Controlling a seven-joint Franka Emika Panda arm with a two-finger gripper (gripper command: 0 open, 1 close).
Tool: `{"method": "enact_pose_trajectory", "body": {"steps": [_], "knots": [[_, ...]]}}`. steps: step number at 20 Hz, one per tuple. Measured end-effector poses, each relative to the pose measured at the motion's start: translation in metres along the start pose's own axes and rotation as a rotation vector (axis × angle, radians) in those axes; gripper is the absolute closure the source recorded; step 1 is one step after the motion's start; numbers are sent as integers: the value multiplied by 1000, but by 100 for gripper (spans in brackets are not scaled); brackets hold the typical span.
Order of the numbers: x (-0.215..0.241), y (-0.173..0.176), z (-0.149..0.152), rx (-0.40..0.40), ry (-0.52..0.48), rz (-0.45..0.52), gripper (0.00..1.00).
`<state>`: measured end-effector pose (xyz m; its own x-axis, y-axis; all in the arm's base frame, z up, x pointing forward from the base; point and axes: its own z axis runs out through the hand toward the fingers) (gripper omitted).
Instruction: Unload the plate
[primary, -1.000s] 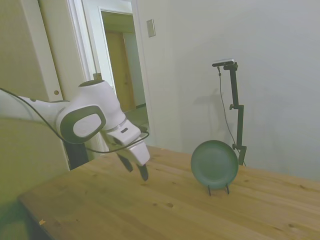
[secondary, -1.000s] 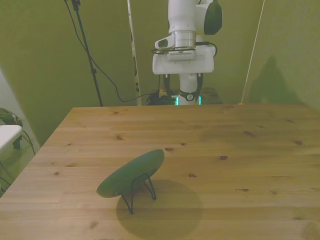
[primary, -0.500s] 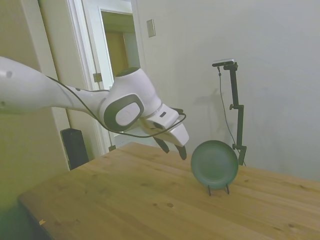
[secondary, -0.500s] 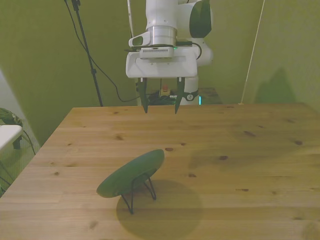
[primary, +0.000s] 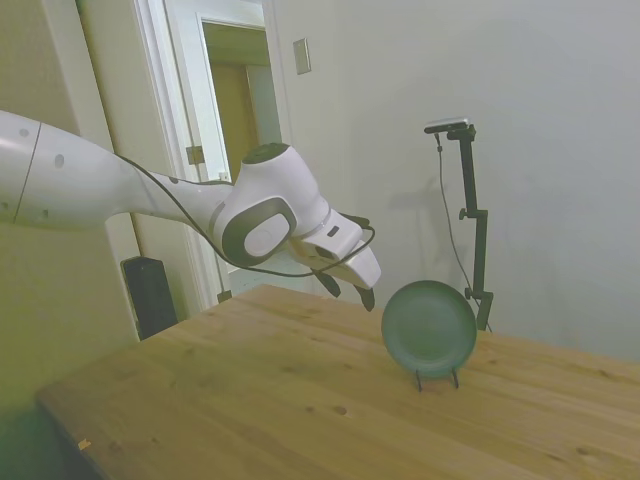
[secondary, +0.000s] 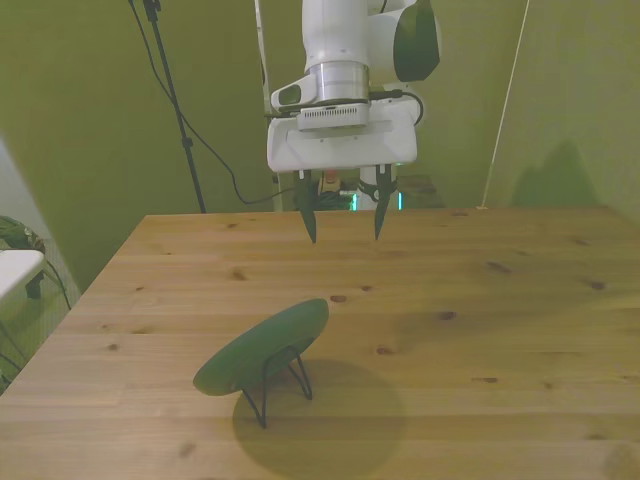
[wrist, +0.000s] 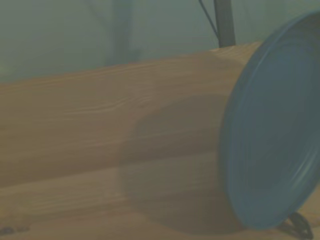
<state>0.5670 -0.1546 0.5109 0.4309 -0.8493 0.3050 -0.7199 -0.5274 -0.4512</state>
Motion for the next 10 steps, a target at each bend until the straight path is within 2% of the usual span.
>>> {"method": "enact_pose_trajectory", "body": {"steps": [3, 10], "knots": [[8, 6, 1, 28, 34, 34, 0], [41, 4, 27, 47, 57, 77, 0]]}}
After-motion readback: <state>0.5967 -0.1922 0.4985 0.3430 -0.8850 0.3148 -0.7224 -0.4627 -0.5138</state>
